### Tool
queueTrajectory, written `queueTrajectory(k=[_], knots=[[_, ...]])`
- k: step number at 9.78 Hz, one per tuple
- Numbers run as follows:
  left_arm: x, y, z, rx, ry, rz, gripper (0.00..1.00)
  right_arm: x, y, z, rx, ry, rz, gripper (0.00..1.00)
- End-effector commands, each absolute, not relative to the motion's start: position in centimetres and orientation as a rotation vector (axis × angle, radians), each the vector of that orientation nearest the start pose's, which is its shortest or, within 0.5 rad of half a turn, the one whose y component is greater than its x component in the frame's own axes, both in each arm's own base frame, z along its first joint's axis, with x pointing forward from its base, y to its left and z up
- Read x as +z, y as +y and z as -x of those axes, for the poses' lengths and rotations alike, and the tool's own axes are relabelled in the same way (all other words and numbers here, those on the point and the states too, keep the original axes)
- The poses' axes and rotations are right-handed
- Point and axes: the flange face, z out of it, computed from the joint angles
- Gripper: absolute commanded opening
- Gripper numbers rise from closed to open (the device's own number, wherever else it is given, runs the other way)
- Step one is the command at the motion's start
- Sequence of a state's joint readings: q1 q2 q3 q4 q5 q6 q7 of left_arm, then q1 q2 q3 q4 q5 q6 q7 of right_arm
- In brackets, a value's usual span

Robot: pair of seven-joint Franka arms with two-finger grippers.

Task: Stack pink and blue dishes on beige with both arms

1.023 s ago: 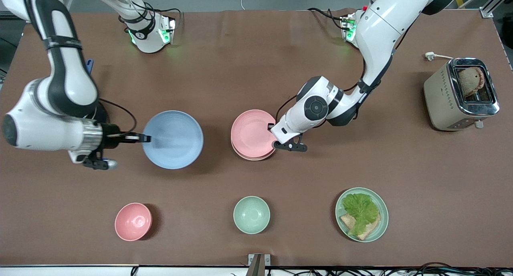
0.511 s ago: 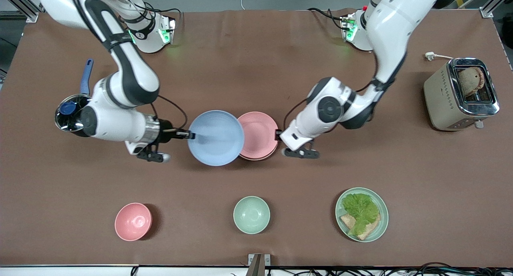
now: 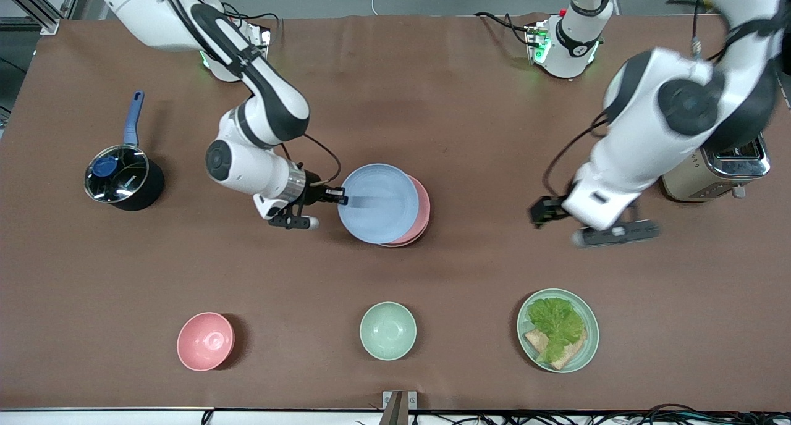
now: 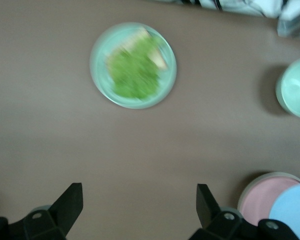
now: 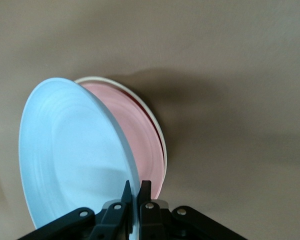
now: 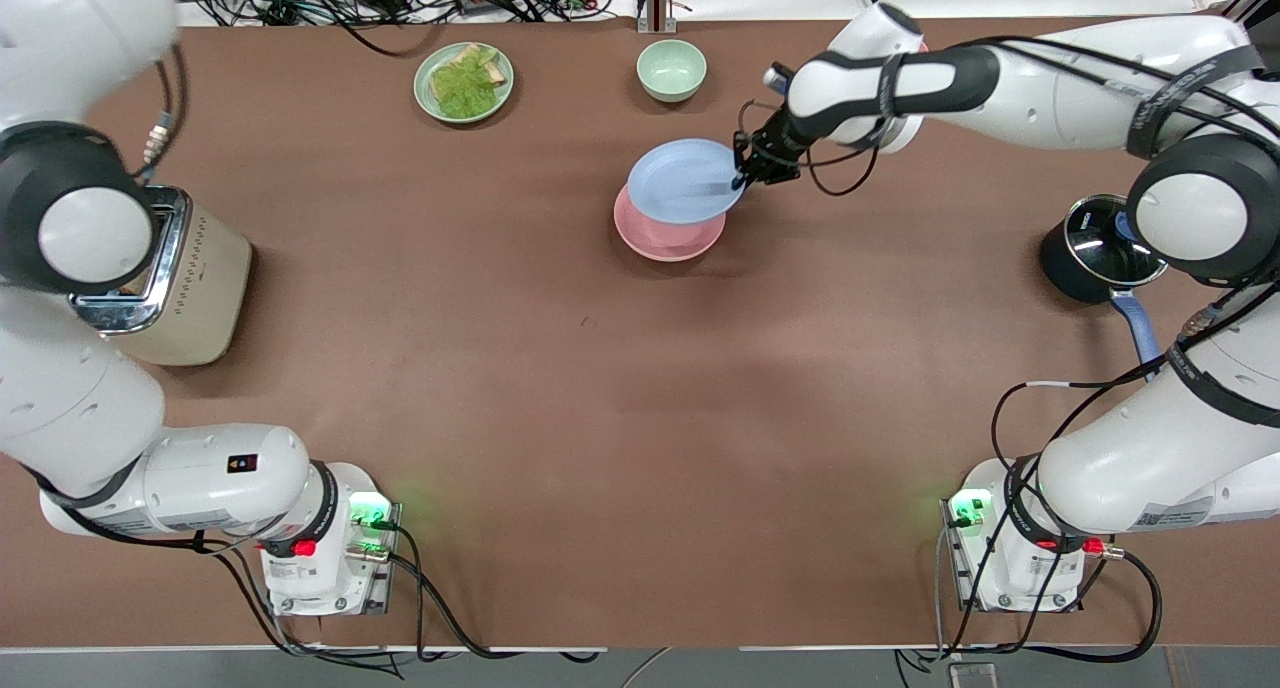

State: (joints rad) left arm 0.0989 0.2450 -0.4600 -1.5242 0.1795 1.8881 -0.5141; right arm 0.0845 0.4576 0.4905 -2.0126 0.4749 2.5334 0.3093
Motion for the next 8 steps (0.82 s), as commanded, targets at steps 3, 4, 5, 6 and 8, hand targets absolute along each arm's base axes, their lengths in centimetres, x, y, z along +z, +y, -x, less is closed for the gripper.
queueTrajectory(k=[3,4,5,6,8], knots=[[63.0,-15.7,-57.9,-0.110,-0.166,3.046,1.00,23.6,33.4,-51.1,0.135,0.261,2.639,0.02],[65.3,-14.6,-56.5,-0.143,-0.082,3.050,1.00,23.3,33.7,-50.9,0.139,0.256,2.639,0.03],[65.2,-13.4,-55.4,-0.103,-0.015,3.070,1.00,22.9,33.9,-50.7,0.145,0.253,2.640,0.03],[65.2,-11.0,-54.1,-0.055,0.005,3.093,1.00,22.4,33.9,-50.8,0.136,0.262,2.638,0.04],[65.4,-9.2,-53.1,-0.011,0.063,3.105,1.00,21.7,34.1,-50.6,0.135,0.268,2.637,0.09]])
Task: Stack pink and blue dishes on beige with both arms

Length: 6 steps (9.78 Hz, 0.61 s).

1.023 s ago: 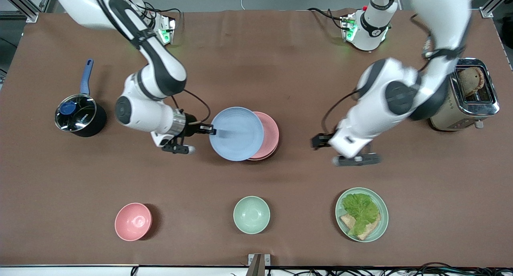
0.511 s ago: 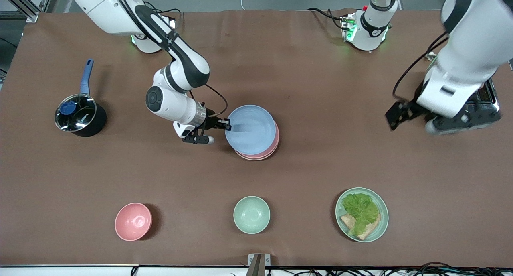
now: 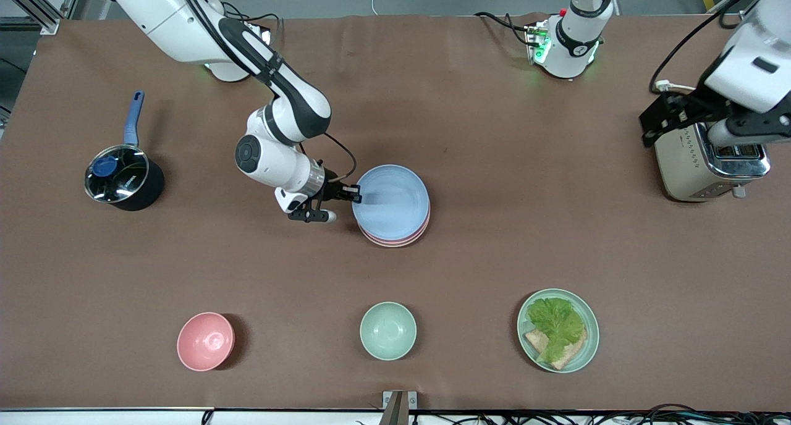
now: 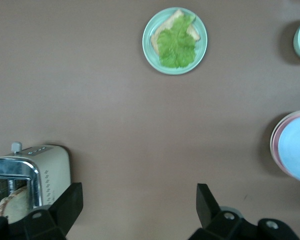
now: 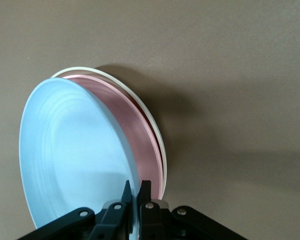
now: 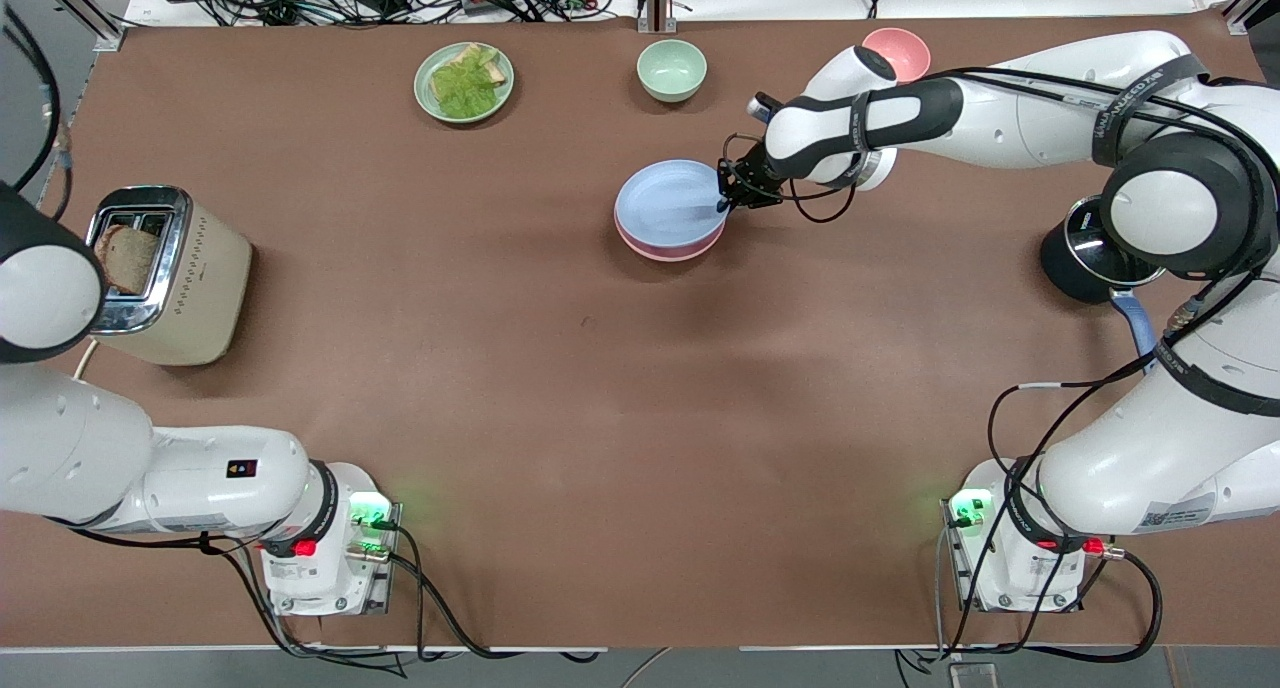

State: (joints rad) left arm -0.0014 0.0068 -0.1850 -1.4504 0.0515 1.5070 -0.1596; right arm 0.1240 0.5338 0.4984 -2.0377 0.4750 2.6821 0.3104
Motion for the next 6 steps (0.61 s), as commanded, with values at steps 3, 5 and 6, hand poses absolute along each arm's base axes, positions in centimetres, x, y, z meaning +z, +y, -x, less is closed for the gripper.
queueTrajectory(k=[3,5,6], knots=[[65.4,-9.2,-53.2,0.023,0.065,3.105,1.00,22.0,33.5,-51.1,0.135,0.268,2.635,0.64],[65.3,-9.3,-53.3,0.025,0.079,3.104,1.00,27.1,33.5,-52.1,0.012,0.239,2.622,1.00],[65.4,-9.1,-53.3,0.023,0.074,3.105,1.00,29.7,32.7,-52.7,-0.047,0.236,2.618,1.00]])
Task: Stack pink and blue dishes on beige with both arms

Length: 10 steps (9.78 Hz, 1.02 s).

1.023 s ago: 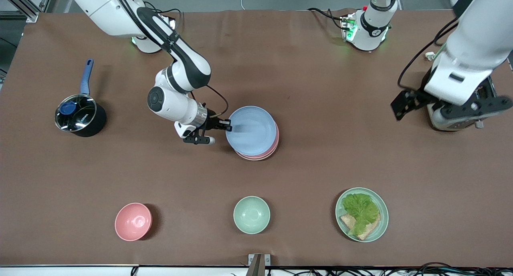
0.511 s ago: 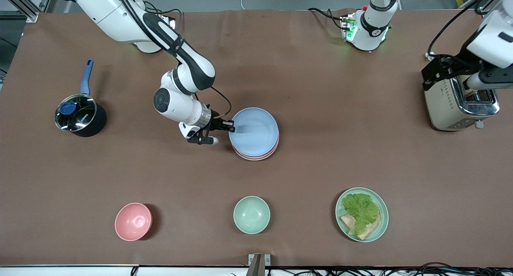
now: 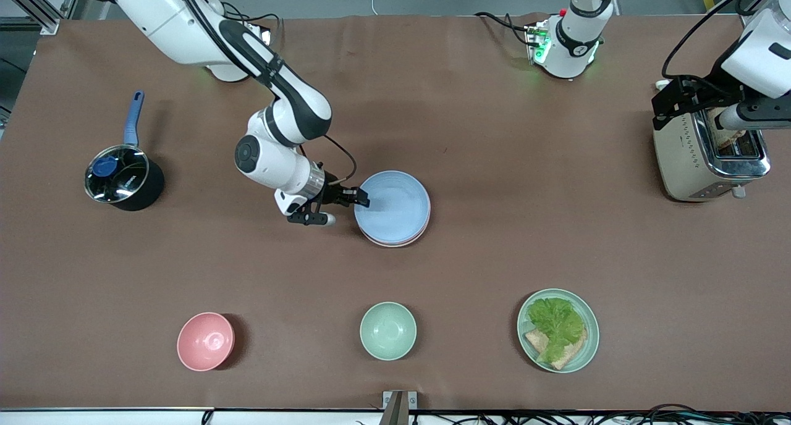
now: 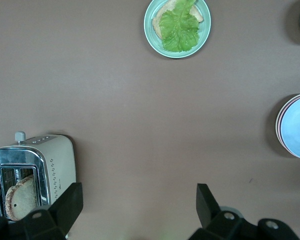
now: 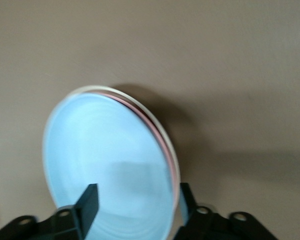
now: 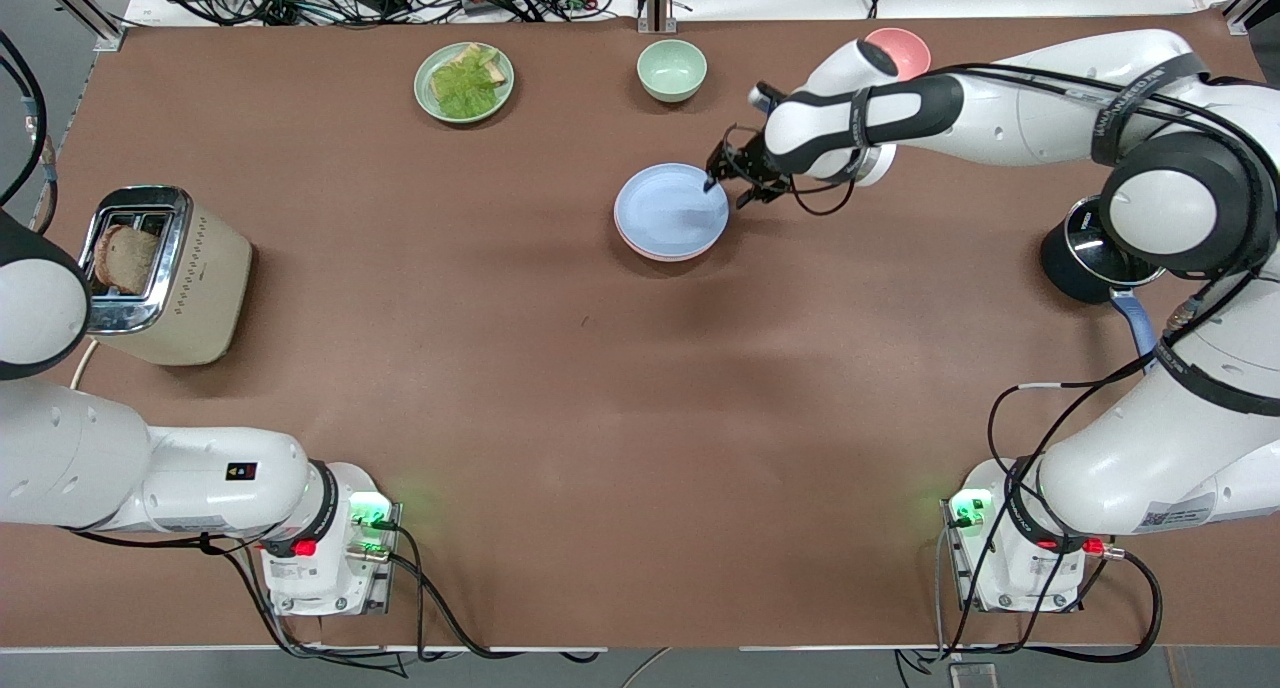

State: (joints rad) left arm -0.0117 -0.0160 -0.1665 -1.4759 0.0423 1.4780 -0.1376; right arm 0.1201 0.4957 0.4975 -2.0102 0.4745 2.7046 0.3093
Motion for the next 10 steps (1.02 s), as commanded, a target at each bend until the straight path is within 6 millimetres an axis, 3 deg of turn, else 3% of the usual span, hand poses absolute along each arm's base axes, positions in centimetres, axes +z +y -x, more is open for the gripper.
queueTrajectory(k=[1,3,6,10], knots=[[65.5,-9.0,-53.3,0.021,0.072,3.106,1.00,32.2,31.8,-52.9,-0.063,0.226,2.624,1.00],[65.5,-9.0,-53.3,0.018,0.072,3.105,1.00,37.7,28.7,-52.9,-0.032,0.199,2.668,1.00],[65.5,-9.1,-53.3,0.020,0.071,3.103,1.00,45.5,19.1,-53.5,0.045,0.238,2.816,1.00],[64.9,-9.2,-53.5,0.041,0.074,3.102,1.00,56.7,5.4,-55.6,-0.046,0.388,3.004,1.00]])
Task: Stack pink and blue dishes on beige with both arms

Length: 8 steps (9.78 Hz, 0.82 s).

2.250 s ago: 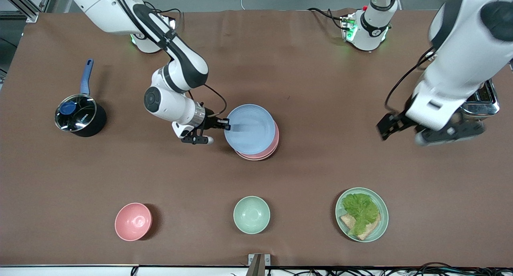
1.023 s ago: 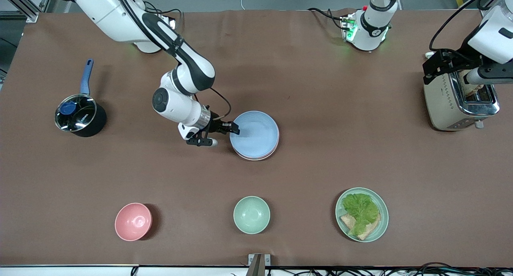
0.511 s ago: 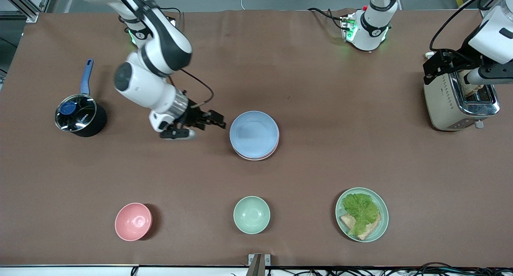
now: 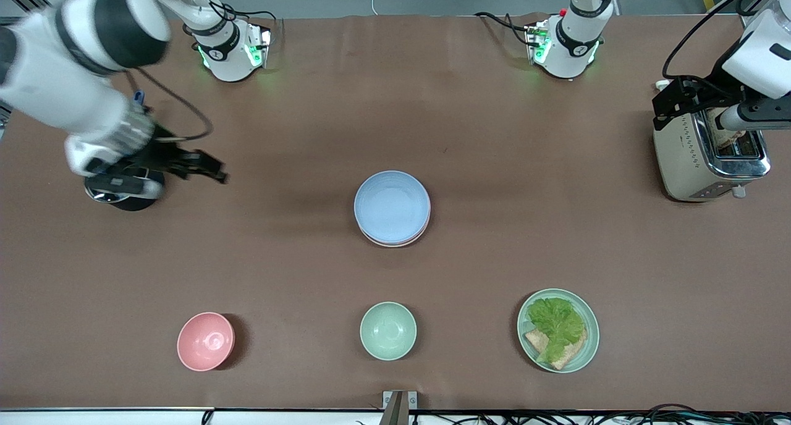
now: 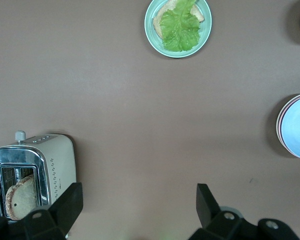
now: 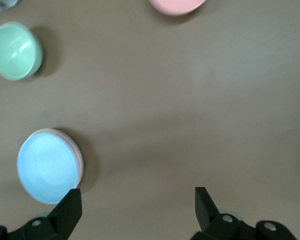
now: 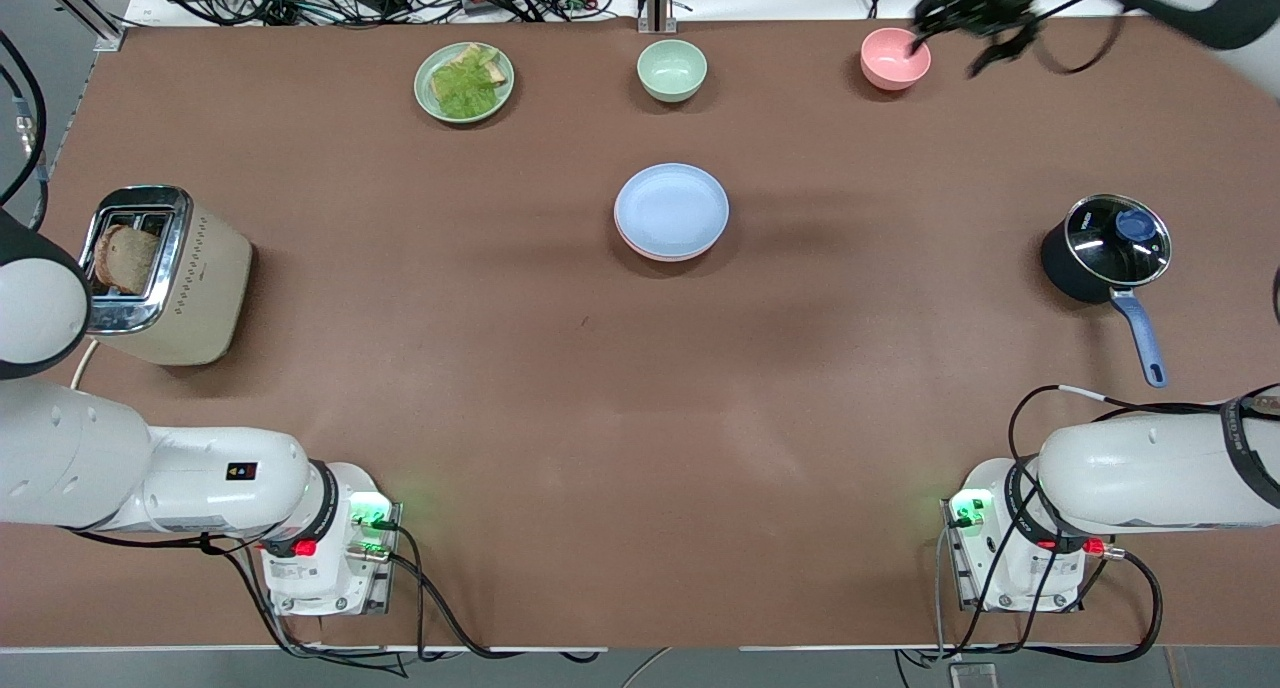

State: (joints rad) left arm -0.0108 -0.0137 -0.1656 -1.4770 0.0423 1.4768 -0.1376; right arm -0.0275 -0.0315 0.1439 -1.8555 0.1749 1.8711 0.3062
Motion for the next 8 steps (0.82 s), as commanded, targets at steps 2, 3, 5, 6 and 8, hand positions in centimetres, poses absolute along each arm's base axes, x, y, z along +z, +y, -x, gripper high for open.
queueTrajectory(k=[2,3,5,6,8], knots=[[64.9,-8.3,-53.7,0.044,0.052,3.100,1.00,61.1,1.0,-55.4,-0.083,0.366,3.068,1.00],[65.0,-7.2,-53.6,0.053,0.020,3.105,1.00,62.2,-0.8,-54.9,-0.079,0.277,3.083,1.00],[64.9,-6.7,-52.7,0.140,0.006,3.094,1.00,67.4,-2.5,-53.3,-0.074,0.256,3.087,1.00],[65.0,-6.7,-52.7,0.137,0.003,3.094,1.00,70.4,-3.1,-52.1,-0.068,0.275,3.102,1.00],[66.2,-6.6,-53.1,0.092,-0.001,3.095,1.00,69.0,-4.5,-52.2,-0.002,0.279,3.100,1.00]])
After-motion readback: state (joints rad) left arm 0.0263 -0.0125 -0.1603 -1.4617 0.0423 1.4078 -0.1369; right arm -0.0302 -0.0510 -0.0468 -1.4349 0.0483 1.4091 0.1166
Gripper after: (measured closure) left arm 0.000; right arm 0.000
